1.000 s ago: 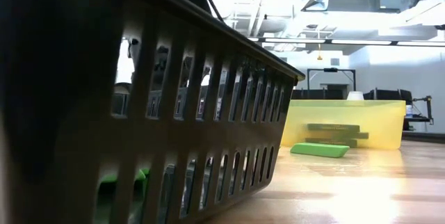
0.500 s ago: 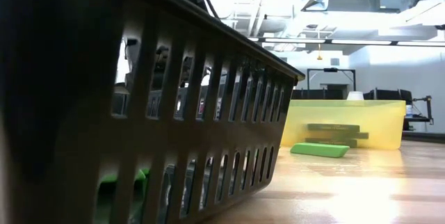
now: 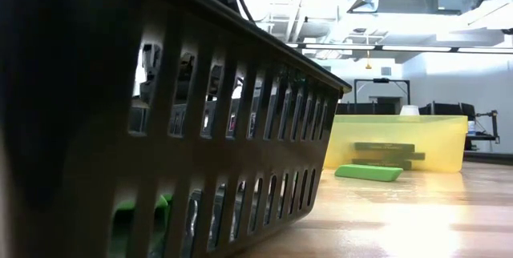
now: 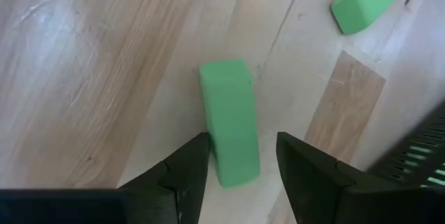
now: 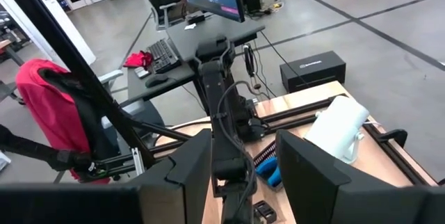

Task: Pick & Place School Supplies
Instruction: Put the green eraser into the bottom black bin

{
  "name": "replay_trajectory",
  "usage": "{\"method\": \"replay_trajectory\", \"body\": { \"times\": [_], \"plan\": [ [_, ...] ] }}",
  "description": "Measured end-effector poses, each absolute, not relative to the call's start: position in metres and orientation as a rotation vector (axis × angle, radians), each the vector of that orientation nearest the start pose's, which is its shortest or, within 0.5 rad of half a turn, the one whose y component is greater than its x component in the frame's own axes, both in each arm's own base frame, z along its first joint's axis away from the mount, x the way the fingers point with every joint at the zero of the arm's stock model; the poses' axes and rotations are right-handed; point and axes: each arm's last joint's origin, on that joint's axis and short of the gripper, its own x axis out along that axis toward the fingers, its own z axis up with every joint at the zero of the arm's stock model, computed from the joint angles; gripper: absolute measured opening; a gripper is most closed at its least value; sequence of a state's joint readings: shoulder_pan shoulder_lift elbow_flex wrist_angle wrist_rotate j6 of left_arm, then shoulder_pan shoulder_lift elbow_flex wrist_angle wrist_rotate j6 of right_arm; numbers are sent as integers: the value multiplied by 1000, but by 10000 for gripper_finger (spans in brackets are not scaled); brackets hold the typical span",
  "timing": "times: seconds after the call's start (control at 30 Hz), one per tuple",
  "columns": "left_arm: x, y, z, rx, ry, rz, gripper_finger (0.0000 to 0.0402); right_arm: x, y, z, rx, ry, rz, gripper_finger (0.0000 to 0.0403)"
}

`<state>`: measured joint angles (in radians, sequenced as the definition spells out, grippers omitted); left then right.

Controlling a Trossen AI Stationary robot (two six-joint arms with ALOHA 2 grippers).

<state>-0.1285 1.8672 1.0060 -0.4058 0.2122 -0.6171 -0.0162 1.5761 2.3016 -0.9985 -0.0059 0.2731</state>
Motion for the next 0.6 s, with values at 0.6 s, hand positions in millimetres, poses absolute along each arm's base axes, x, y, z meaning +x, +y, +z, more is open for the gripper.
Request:
{"method": "replay_trajectory", "body": {
  "times": [0.6],
  "plan": [
    [325,-41,112,-514,1333,247,132,258,-15,549,209,264,-59,154]
  ]
}}
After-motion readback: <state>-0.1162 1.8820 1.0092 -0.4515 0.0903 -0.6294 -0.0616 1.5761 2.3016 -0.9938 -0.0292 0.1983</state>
